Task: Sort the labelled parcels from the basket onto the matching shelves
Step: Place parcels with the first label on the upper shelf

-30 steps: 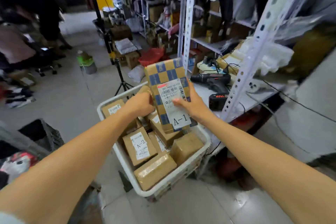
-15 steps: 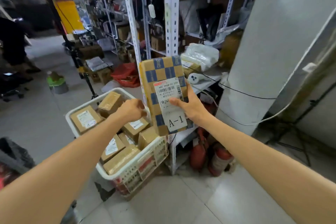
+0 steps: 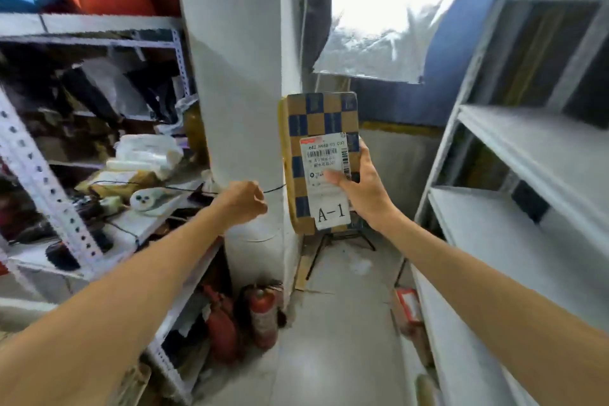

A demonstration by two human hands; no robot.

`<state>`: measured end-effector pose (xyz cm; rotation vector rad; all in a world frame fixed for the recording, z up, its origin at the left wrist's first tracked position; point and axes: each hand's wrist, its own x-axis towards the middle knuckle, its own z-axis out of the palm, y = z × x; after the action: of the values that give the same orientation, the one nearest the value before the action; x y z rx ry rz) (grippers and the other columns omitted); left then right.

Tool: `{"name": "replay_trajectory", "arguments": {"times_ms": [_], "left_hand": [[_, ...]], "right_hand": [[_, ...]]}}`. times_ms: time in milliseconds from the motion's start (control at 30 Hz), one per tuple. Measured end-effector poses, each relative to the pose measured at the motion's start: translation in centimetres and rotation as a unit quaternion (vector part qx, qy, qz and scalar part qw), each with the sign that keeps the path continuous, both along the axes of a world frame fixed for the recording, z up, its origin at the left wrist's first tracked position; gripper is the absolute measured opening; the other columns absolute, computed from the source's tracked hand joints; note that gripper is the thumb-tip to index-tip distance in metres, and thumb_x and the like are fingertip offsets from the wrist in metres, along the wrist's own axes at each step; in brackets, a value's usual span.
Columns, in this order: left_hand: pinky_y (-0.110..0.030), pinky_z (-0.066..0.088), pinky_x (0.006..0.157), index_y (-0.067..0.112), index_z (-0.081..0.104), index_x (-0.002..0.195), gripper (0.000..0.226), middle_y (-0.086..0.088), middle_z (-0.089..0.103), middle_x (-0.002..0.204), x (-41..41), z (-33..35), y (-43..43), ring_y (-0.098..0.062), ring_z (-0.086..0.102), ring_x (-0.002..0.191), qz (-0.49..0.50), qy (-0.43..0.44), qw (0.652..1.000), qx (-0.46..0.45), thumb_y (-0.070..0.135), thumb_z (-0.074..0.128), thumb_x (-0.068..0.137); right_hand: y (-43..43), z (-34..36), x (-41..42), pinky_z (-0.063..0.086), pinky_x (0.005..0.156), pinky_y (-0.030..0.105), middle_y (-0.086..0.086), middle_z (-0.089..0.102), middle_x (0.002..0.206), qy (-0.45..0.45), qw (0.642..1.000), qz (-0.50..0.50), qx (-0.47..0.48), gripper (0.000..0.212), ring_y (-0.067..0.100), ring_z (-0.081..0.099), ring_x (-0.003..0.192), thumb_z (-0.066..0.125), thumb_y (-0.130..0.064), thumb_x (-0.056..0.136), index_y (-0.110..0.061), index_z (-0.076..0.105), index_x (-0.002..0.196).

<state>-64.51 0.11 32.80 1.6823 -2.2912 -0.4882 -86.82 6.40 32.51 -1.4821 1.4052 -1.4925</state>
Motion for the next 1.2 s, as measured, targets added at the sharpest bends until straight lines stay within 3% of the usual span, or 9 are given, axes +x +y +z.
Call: {"name": "replay_trajectory", "arguments": {"times_ms": [200,267,333,400,500,633,733,933,1200], "left_hand": [[-0.031,0.05,0.082,0.012,0.065,0.104,0.019,-0.007,0.067,0.105,-14.5,3.2,0.0,-0.019,0.06,0.091,-0.205,0.054,0.977,-0.011,0.02,0.066,0.087],[-0.028,0.048,0.076,0.014,0.065,0.107,0.022,-0.004,0.064,0.101,-17.7,4.2,0.7,-0.017,0.059,0.09,-0.246,0.063,0.967,-0.024,0.02,0.066,0.087],[-0.029,0.049,0.079,0.015,0.067,0.107,0.022,-0.005,0.066,0.103,-21.4,5.8,2.0,-0.021,0.061,0.093,-0.292,0.073,0.952,-0.048,0.019,0.066,0.084],[-0.033,0.051,0.082,0.013,0.069,0.102,0.019,-0.009,0.068,0.105,-24.7,7.5,3.5,-0.024,0.063,0.094,-0.341,0.08,0.935,-0.064,0.018,0.066,0.084],[-0.035,0.052,0.073,0.006,0.071,0.096,0.016,-0.011,0.069,0.097,-29.0,9.1,6.4,-0.025,0.063,0.084,-0.412,0.082,0.904,-0.083,0.016,0.063,0.085],[-0.027,0.043,0.063,0.014,0.066,0.096,0.014,-0.011,0.068,0.1,-33.5,9.5,10.6,-0.02,0.059,0.076,-0.498,0.092,0.857,-0.094,0.021,0.068,0.083],[-0.027,0.043,0.068,0.013,0.065,0.105,0.02,-0.012,0.066,0.102,-36.0,9.3,14.7,-0.02,0.058,0.08,-0.561,0.097,0.817,-0.089,0.02,0.068,0.087],[-0.032,0.05,0.08,0.016,0.064,0.107,0.022,-0.01,0.069,0.103,-38.8,9.5,23.9,-0.024,0.063,0.09,-0.66,0.101,0.742,-0.061,0.025,0.068,0.087],[-0.029,0.05,0.079,0.019,0.061,0.109,0.023,-0.002,0.066,0.097,-38.2,10.5,37.0,-0.019,0.062,0.087,-0.768,0.118,0.628,-0.035,0.025,0.067,0.088]], "right_hand": [[7.8,2.9,-9.4,0.054,0.092,0.047,-0.005,0.063,0.124,0.036,0.982,-0.18,-0.037,0.073,0.015,0.063,0.111,0.069,-0.025,0.087,-0.026,0.025,0.145],[10.0,4.3,-10.8,0.056,0.089,0.042,-0.008,0.062,0.124,0.044,0.975,-0.214,-0.039,0.069,0.017,0.063,0.111,0.067,-0.022,0.088,-0.024,0.026,0.144],[13.0,5.9,-12.7,0.058,0.083,0.033,-0.01,0.06,0.124,0.065,0.962,-0.261,-0.051,0.069,0.013,0.063,0.107,0.064,-0.018,0.09,-0.025,0.023,0.145],[15.9,7.4,-14.0,0.058,0.084,0.036,-0.005,0.057,0.131,0.082,0.945,-0.313,-0.057,0.073,0.014,0.062,0.109,0.064,-0.021,0.091,-0.026,0.018,0.148],[20.2,8.2,-15.6,0.057,0.087,0.042,-0.003,0.055,0.136,0.103,0.914,-0.386,-0.063,0.076,0.017,0.06,0.115,0.064,-0.029,0.089,-0.029,0.018,0.148],[26.4,8.6,-15.8,0.056,0.085,0.035,-0.007,0.057,0.13,0.1,0.869,-0.481,-0.068,0.071,0.008,0.06,0.11,0.065,-0.023,0.089,-0.029,0.022,0.146],[31.2,8.3,-15.3,0.054,0.09,0.041,-0.004,0.058,0.131,0.1,0.828,-0.548,-0.067,0.076,0.016,0.059,0.115,0.068,-0.024,0.086,-0.029,0.021,0.146],[41.1,7.5,-12.7,0.055,0.09,0.043,-0.005,0.058,0.131,0.103,0.729,-0.675,-0.037,0.081,0.015,0.06,0.111,0.068,-0.031,0.087,-0.032,0.016,0.15],[51.1,6.6,-8.4,0.053,0.093,0.039,-0.006,0.056,0.13,0.059,0.632,-0.772,-0.031,0.08,0.008,0.057,0.11,0.067,-0.033,0.088,-0.033,0.015,0.15]]}}
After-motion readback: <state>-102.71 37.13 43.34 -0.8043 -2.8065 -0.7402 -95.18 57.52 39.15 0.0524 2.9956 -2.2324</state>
